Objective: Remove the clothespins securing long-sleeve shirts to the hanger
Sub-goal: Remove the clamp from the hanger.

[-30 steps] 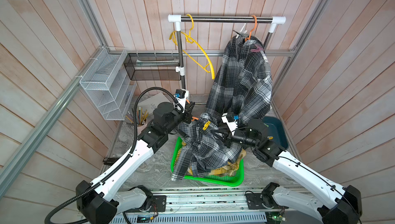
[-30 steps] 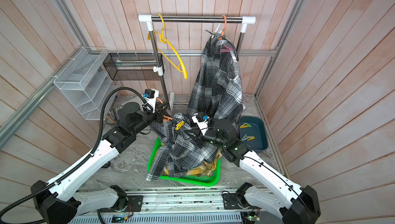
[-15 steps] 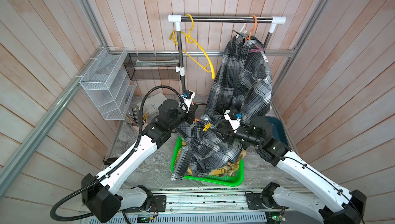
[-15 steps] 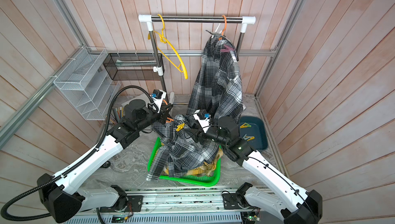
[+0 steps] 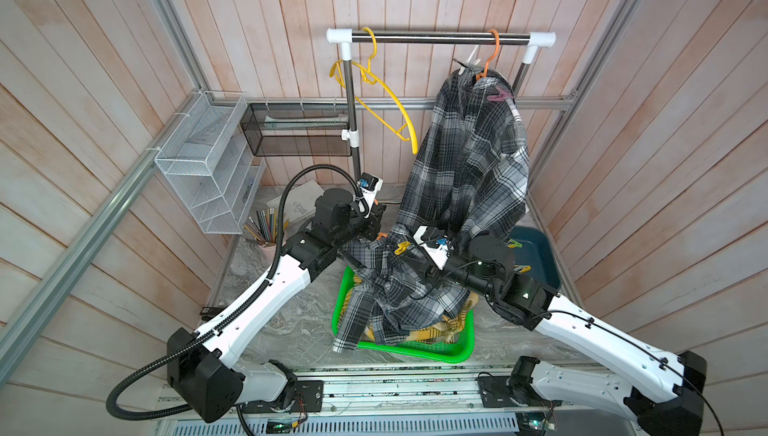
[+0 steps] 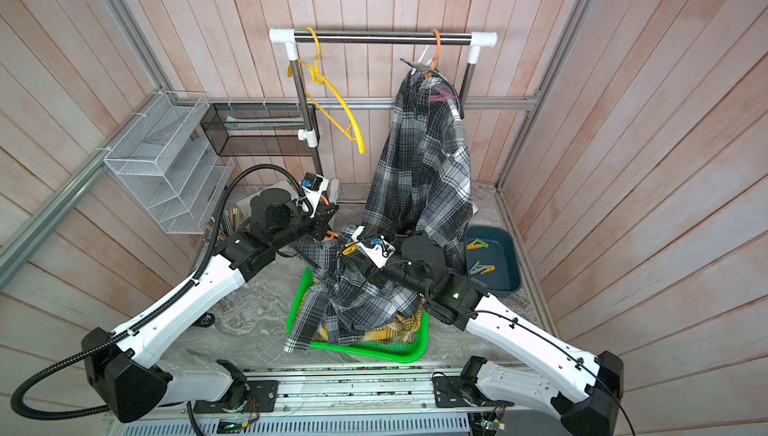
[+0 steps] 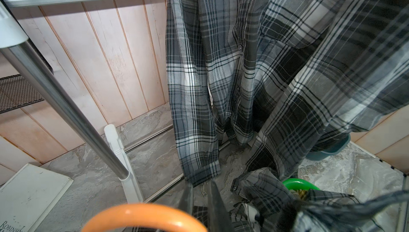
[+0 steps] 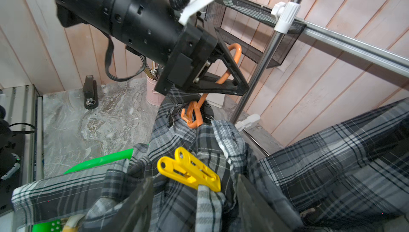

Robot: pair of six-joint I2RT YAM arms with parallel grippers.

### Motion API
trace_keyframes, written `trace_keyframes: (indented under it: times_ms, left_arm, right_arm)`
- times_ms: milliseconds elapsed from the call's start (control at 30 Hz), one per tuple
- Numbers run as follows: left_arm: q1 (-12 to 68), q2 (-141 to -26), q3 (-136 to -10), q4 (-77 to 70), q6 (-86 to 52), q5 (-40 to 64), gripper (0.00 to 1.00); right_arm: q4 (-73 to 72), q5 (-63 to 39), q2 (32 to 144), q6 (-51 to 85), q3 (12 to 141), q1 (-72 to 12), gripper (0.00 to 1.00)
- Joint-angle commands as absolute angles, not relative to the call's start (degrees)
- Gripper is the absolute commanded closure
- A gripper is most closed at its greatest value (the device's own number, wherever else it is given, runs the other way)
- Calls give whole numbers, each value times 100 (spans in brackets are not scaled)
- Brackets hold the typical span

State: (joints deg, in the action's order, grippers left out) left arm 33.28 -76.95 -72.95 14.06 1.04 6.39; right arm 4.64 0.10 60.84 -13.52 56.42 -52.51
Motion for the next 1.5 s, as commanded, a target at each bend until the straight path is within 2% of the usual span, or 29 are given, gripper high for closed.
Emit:
trace_keyframes:
  times_ms: [0,300,467,600,800,1033,1100,1233,1467]
  left_arm:
    - [3313,-7692,-7463,1417,76,701,100]
    - [3262,-7690,-7462,1445,39,764,100]
    - [3186,-7712,-7486,1458,-17,869,100]
    - [3171,-7723,-7506,1484,-30,889,100]
    - [3168,-7743,-7517,1528,-37,930,100]
    - [3164,-7735,-7515,1547,-44,924,100]
    - [3155,-7743,-7507,1549,-44,923,100]
    - [3145,-7777,-7532,1582,-44,949,100]
    - [3113,-7813,-7582,1626,-74,984,100]
  right_arm:
    - [554,268,6282,-1590,5973,-5282,41]
    - [750,48,6471,-1720,6165,-5305,47]
    - [977,50,6328,-1746,6146,-5417,46]
    - [946,427,6321,-1801,6035,-5553,41]
    - [659,845,6446,-1870,5985,-5616,41]
    - [651,839,6677,-2073,6151,-5664,55]
    - [692,773,6712,-2118,6185,-5678,55]
    - [750,687,6700,-2121,6185,-5728,48]
    - [671,1177,6789,-2315,6161,-5927,44]
